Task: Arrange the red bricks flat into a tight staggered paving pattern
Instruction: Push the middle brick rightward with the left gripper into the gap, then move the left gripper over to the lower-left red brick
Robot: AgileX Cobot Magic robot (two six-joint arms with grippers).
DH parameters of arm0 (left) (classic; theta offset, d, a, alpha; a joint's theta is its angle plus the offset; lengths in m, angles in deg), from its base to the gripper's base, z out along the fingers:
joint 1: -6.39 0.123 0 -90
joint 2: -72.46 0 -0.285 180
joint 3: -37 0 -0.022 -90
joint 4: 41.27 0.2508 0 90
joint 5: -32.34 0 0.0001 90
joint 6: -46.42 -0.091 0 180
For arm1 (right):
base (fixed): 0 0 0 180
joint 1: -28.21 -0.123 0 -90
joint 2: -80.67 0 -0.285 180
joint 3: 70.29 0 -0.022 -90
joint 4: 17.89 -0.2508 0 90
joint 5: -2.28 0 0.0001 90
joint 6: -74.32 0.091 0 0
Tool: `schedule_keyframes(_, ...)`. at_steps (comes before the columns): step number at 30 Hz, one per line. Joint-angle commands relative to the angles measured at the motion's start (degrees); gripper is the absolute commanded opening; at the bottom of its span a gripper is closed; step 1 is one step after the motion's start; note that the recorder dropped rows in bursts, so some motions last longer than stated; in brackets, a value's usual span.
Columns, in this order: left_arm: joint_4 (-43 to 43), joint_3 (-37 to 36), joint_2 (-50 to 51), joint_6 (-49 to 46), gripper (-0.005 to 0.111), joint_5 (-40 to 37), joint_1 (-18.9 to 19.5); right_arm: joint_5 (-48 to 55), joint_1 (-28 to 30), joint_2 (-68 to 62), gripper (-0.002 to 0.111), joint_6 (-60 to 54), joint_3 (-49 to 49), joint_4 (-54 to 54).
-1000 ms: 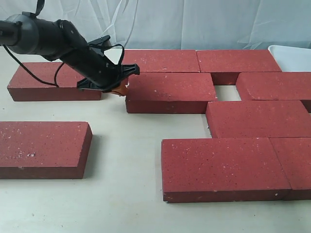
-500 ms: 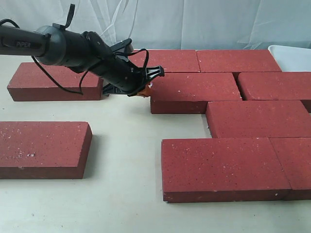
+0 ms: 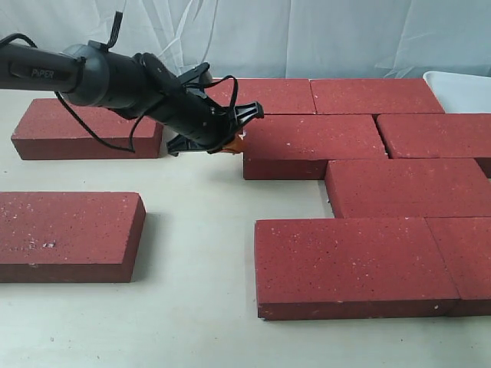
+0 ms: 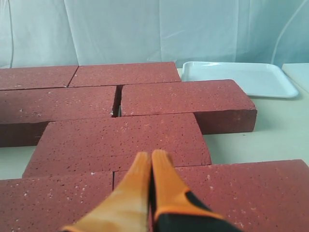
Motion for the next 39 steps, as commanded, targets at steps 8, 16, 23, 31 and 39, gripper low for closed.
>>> schedule_keyframes(8,-4.25,-0.23,0.45,-0.2,0.0,1.88,-1.46,-0.42,-0.05,0.31,-0.001,-0.23,0.13,0.0)
schedule_keyframes(16,-5.65,-0.23,0.45,-0.2,0.0,6.14,-3.6,-0.42,-0.05,0.31,-0.001,-0.23,0.13,0.0)
schedule_keyframes(23,-1.57,-0.23,0.45,-0.2,0.0,5.93,-2.94,-0.42,-0.05,0.31,-0.001,-0.23,0.13,0.0)
schedule_keyframes(31,0.22,-0.23,-0.07,-0.2,0.0,-1.76,0.97,-0.42,-0.05,0.31,-0.001,-0.23,0.13,0.0)
schedule_keyframes(39,6.48,-0.23,-3.42,0.24,0.0,-9.79,2.82,-0.42,-0.05,0.31,-0.001,-0.23,0.13,0.0)
